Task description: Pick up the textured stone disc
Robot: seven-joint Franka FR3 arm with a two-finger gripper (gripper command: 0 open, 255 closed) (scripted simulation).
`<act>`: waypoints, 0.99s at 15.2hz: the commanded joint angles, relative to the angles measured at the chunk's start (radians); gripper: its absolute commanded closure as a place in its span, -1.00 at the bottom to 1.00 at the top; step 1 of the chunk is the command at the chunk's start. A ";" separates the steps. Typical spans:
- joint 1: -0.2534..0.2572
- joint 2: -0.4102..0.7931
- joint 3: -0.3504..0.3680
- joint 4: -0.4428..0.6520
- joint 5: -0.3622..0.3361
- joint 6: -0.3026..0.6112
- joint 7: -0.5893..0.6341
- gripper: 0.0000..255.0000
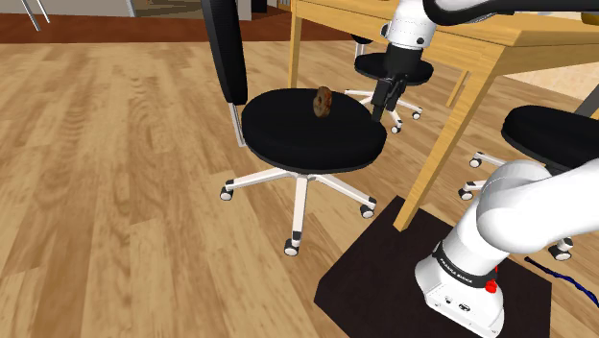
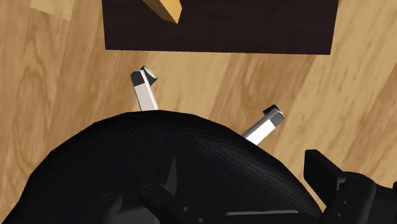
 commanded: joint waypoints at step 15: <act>-0.091 0.654 -0.013 0.575 0.114 -0.025 0.376 -1.00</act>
